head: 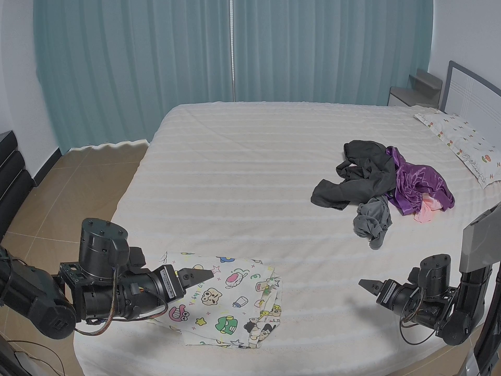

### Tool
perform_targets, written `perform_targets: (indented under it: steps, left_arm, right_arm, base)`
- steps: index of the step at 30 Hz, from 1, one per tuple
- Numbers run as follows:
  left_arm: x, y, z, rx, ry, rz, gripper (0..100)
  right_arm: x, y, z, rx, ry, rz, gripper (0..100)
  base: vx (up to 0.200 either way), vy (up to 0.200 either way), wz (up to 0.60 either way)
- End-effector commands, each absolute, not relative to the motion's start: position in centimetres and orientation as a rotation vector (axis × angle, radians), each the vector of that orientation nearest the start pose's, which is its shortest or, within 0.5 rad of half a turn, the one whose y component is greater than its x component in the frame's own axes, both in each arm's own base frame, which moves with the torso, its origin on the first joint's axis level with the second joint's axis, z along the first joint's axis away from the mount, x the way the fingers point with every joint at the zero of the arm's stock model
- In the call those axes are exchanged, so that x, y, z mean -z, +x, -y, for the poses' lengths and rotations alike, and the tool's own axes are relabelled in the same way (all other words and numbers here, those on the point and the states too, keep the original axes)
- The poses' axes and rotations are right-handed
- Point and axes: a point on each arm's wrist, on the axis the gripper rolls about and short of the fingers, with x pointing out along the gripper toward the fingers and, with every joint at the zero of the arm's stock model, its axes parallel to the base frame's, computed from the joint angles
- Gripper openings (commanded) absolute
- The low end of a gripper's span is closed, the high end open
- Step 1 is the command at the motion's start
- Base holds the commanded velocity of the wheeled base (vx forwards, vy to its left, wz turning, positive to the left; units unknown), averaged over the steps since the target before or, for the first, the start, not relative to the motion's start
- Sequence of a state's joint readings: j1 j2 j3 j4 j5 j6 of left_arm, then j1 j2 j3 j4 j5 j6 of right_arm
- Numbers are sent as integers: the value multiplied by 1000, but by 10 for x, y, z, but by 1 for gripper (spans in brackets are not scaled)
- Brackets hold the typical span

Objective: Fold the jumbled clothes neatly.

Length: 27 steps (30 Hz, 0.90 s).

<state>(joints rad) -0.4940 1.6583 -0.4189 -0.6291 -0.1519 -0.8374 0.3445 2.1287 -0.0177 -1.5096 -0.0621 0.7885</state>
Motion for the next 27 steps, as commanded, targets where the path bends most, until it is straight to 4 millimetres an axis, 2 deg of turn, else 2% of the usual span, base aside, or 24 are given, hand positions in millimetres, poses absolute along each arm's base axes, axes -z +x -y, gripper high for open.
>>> perform_targets:
  steps: [1,6,9,14,20,25,27]
  left_arm:
    - [-102,219,100,312,-722,-804,100]
    - [-105,228,83,323,-776,-769,100]
    - [-103,233,74,313,-798,-771,100]
    - [-90,246,68,276,-812,-780,100]
    - [-73,252,65,275,-823,-807,100]
    - [-66,248,61,315,-843,-823,100]
    - [-66,249,59,319,-847,-819,100]
  right_arm:
    - [-10,201,-76,-46,634,-660,100]
    - [-16,201,-81,-74,636,-611,100]
    - [-28,206,-87,-119,658,-550,100]
    - [-43,215,-113,-248,669,-472,100]
    - [-29,202,-152,-388,616,-565,100]
    - [-9,200,-173,-432,578,-628,100]
    - [-7,199,-175,-439,572,-638,100]
  base:
    - [0,200,0]
    - [0,200,0]
    - [0,200,0]
    - [0,200,0]
    - [0,200,0]
    - [0,0,0]
    - [0,0,0]
